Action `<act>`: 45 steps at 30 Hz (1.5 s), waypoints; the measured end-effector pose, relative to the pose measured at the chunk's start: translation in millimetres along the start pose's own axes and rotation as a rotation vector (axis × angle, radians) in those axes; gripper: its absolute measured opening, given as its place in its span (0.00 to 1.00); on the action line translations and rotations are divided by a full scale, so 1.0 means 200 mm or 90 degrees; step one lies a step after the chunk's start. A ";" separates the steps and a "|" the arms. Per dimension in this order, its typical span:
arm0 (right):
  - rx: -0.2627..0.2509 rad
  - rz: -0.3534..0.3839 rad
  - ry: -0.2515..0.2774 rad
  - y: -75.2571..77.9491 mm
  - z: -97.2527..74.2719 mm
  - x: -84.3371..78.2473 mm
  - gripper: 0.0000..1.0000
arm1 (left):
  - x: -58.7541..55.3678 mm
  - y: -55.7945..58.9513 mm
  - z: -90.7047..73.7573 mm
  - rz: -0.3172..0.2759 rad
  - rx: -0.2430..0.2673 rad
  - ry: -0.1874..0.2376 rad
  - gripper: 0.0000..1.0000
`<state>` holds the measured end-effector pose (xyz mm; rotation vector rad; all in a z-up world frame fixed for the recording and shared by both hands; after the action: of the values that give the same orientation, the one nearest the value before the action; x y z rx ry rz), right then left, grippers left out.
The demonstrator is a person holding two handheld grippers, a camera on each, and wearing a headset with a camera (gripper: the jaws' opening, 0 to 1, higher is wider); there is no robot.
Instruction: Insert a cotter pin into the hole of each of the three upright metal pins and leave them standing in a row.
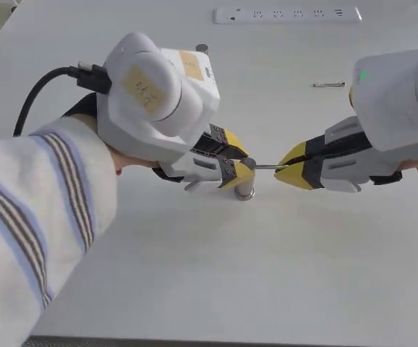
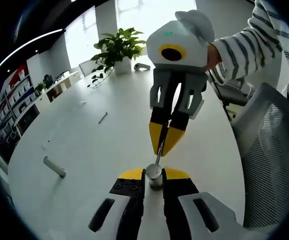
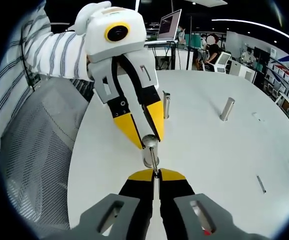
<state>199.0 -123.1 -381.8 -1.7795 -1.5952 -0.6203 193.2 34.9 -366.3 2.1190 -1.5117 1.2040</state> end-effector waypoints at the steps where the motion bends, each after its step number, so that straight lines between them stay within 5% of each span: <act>1: 0.003 0.000 0.002 0.00 0.01 0.01 0.00 | 0.00 0.00 0.00 -0.001 0.000 0.000 0.09; 18: -0.003 -0.057 -0.018 -0.01 0.07 0.05 0.00 | -0.01 0.01 0.01 -0.011 0.002 -0.004 0.09; 22: -0.024 -0.038 0.004 0.00 0.04 0.03 0.23 | -0.01 0.02 0.01 -0.010 0.003 -0.004 0.10; 31: -0.031 -0.010 0.027 -0.01 -0.03 0.00 0.13 | 0.00 0.02 0.01 -0.013 0.005 -0.005 0.10; 36: -0.023 -0.014 0.034 -0.02 -0.02 0.02 0.02 | 0.00 0.02 0.01 -0.014 0.008 -0.005 0.10; 45: -0.017 -0.016 0.027 -0.02 0.01 0.05 0.00 | 0.00 0.02 0.01 -0.019 0.013 -0.006 0.10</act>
<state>196.2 -115.7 -375.5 -1.7570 -1.5895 -0.6896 189.8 32.0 -368.1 2.1559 -1.4723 1.2043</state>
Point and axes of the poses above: the centre of the closed fingertips' face, and the gripper's own axes: z roughly forward along the fingers, y roughly to its right, x roughly out of its top, the point moved 10 cm from there along -z, roughly backward along the fingers, and after that the axes turned 14 degrees about x, right-handed, at the moved point
